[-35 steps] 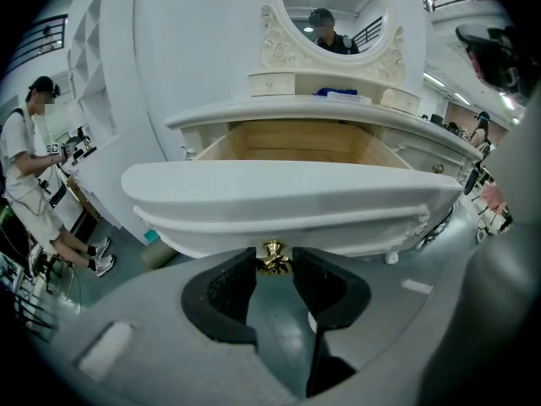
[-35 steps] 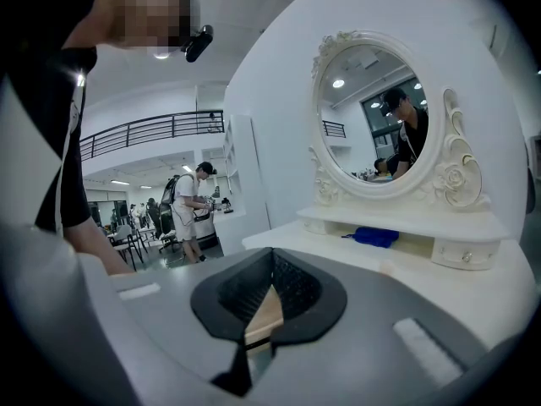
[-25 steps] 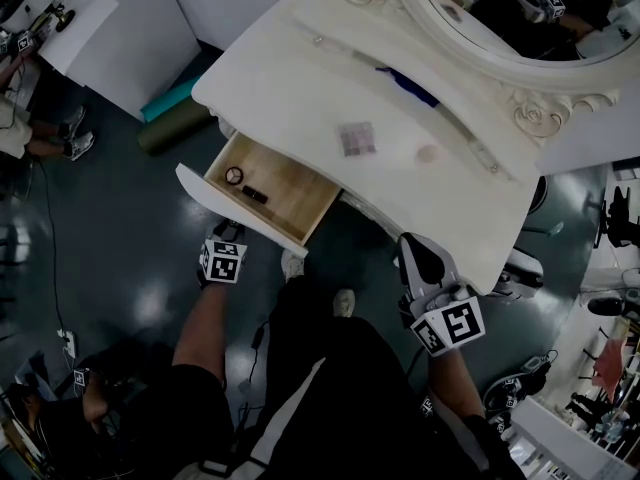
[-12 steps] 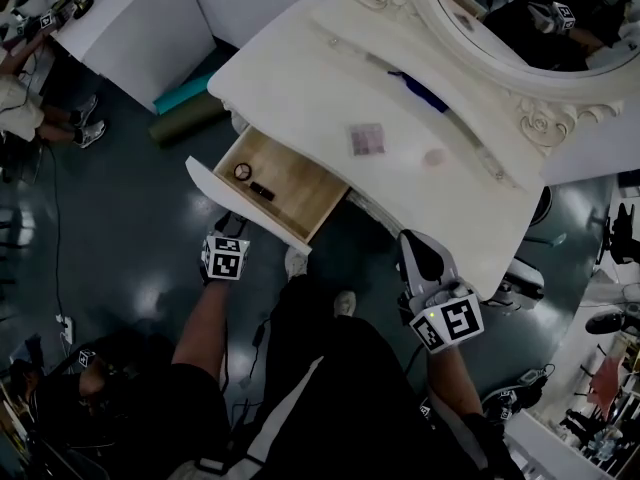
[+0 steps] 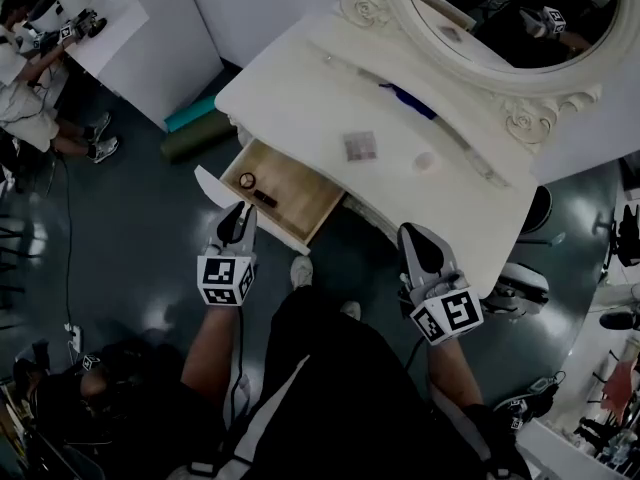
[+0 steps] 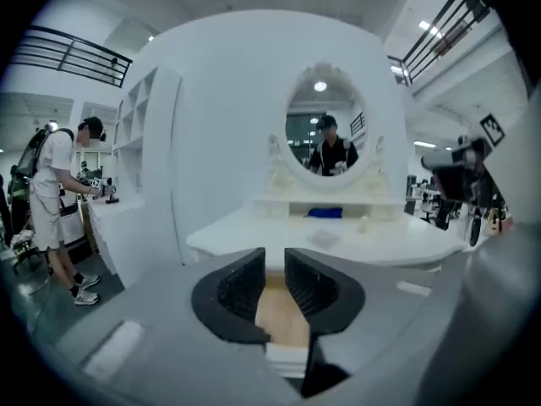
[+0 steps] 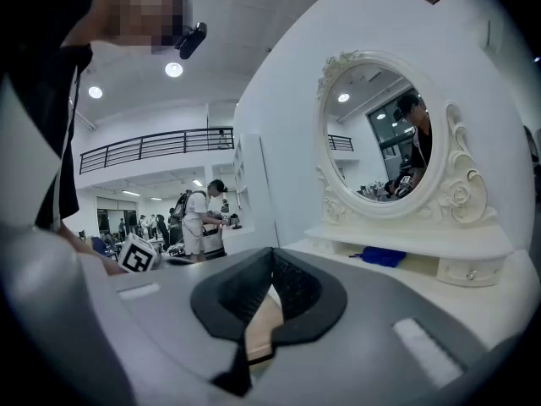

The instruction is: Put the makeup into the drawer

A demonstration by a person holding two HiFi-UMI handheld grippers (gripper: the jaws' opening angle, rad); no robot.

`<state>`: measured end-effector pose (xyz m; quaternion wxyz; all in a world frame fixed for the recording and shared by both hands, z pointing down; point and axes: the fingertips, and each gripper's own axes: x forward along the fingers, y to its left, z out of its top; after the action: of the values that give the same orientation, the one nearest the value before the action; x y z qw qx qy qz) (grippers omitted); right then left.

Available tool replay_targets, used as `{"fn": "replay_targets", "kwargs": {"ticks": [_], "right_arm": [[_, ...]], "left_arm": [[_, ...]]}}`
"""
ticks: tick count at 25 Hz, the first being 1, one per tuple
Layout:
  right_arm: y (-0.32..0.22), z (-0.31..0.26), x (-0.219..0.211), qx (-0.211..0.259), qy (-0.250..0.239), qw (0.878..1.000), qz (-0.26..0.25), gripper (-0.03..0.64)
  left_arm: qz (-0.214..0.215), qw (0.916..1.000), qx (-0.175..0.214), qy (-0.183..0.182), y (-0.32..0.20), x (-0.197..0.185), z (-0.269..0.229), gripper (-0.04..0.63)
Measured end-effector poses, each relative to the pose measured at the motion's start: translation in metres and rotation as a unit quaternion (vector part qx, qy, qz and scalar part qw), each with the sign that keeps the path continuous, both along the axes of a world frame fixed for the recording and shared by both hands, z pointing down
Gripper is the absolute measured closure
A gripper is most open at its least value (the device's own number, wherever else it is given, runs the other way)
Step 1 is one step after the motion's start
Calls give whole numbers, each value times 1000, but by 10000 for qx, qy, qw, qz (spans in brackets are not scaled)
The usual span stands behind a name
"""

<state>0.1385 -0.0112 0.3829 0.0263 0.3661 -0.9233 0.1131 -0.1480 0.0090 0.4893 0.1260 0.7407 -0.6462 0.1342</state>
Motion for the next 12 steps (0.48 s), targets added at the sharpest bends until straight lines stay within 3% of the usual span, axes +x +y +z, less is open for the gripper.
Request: {"fn": "replay_targets", "kwargs": {"ticks": [6, 12], "right_arm": [[1, -1, 32, 52, -11, 9996, 289, 618], [4, -6, 44, 139, -84, 9991, 396, 618]], "left_arm": [[514, 9924, 1006, 492, -2, 58, -89, 587], [902, 9837, 1371, 739, 3, 95, -124, 594]]}}
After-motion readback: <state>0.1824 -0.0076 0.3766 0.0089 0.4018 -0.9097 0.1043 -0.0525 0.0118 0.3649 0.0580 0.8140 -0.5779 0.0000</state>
